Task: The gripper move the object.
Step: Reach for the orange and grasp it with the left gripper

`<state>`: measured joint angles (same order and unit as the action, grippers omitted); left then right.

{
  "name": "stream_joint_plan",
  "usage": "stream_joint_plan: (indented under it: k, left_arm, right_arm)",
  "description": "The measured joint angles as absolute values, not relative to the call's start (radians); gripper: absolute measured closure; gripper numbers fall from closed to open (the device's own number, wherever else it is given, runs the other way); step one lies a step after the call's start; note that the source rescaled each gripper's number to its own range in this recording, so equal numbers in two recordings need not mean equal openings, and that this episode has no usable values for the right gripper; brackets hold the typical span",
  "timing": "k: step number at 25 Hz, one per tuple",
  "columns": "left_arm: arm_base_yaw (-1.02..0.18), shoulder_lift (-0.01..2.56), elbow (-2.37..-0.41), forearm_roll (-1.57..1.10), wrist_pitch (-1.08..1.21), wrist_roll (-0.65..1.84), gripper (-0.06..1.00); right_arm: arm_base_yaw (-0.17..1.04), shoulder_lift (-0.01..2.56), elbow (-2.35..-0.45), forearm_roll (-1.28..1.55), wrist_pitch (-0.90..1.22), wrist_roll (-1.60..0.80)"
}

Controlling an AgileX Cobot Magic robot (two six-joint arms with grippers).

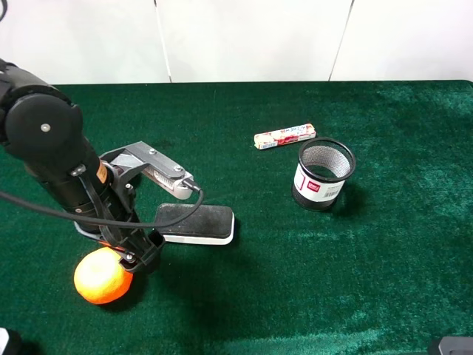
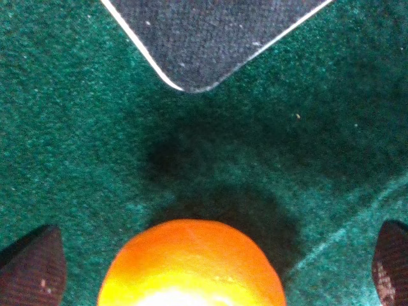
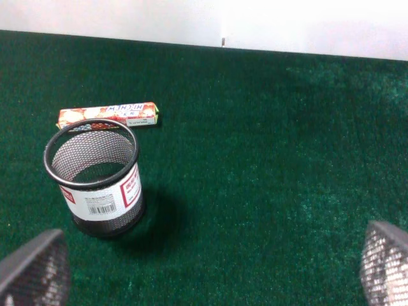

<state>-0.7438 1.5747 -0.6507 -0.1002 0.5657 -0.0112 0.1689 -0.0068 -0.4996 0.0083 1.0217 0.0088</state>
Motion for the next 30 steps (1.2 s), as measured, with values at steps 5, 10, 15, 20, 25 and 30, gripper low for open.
stream_joint_plan:
  k: [5,10,15,20,25,30]
  left_arm:
    - [-0.744,1.575,-0.644,-0.056,0.595,-0.085,0.07]
    - [-0.744,1.575,-0.606,-0.034,0.595,-0.137,0.07]
    - [-0.744,1.575,-0.564,-0.031,0.575,-0.156,0.07]
    - [-0.744,1.575,-0.527,-0.018,0.508,-0.161,0.07]
    - [-0.744,1.574,-0.497,-0.009,0.457,-0.170,0.07]
    - [-0.744,1.574,-0.494,0.000,0.447,-0.171,0.07]
  right_arm:
    - [0.169,-0.007,-0.500,0.008,1.022,0.009]
    - [0.169,-0.007,-0.500,0.008,1.022,0.009]
    - [0.169,-0.007,-0.500,0.008,1.022,0.009]
    - [0.169,-0.007,-0.500,0.008,1.022,0.009]
    - [0.169,-0.007,-0.500,0.008,1.022,0.009]
    - [0.169,-0.007,-0.500,0.008,1.022,0.009]
